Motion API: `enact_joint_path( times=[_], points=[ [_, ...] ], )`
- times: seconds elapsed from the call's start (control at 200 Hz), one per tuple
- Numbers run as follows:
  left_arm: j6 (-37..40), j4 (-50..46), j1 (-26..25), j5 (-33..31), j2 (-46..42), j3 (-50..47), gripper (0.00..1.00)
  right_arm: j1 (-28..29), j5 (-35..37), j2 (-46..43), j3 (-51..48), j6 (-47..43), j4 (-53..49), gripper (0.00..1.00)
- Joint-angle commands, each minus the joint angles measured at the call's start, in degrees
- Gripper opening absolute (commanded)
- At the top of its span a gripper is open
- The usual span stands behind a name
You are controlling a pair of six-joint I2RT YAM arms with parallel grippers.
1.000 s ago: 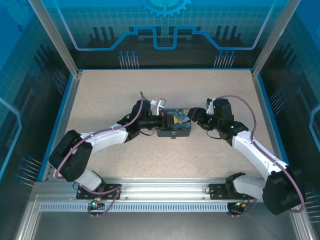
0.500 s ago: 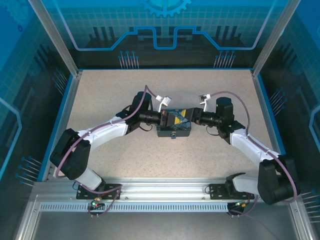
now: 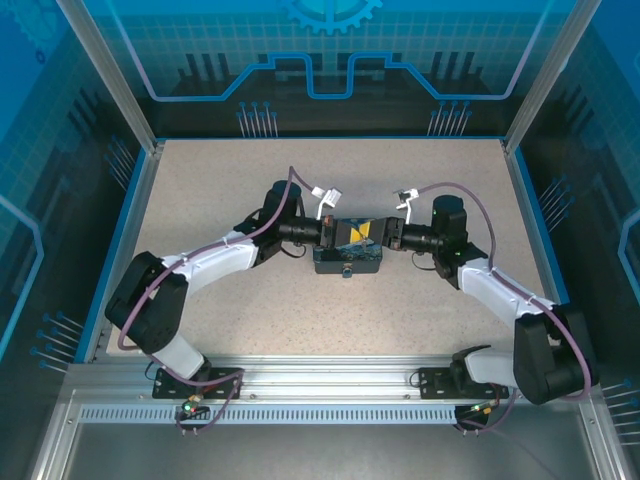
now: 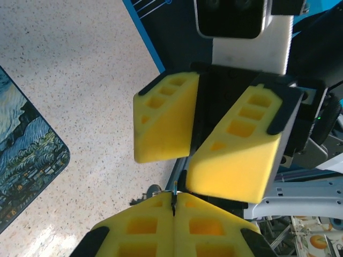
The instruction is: Unlock the padlock with the key
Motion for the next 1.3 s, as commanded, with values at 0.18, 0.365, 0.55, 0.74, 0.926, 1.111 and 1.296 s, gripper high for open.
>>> enact_joint_path(
  times=[0.18,0.365,0.55,0.74,0.926,1.111,1.296],
  points=[
    [-4.01,7.85,1.23,1.54,1.94,-0.72,0.00,-0.63,-2.07,0.87,-2.14,1.18,3.17,0.30],
    [-5.73,10.87,1.65,1.66,2.78,-1.01,0.00,-0.62,-2.88,1.43,-2.47,2.05,4.80,0.26],
    [-7.09,13.24,2.08,1.75,3.36,-1.37,0.00,-0.65,-3.76,1.54,-2.80,2.36,5.49,0.24],
    [-7.67,14.43,2.50,2.16,3.71,-1.44,0.00,-0.82,-4.45,1.25,-3.09,2.20,5.50,0.23],
    [-7.69,14.74,2.86,2.31,3.80,-1.68,0.00,-1.53,-4.88,1.01,-3.73,2.22,5.58,0.25],
    [-8.46,15.85,2.85,2.44,4.30,-1.72,0.00,-1.91,-5.14,0.84,-4.10,2.35,5.90,0.26],
    [-9.57,17.52,2.86,3.04,4.67,-1.85,0.00,-2.00,-5.10,0.93,-3.79,2.80,6.41,0.29]
  ],
)
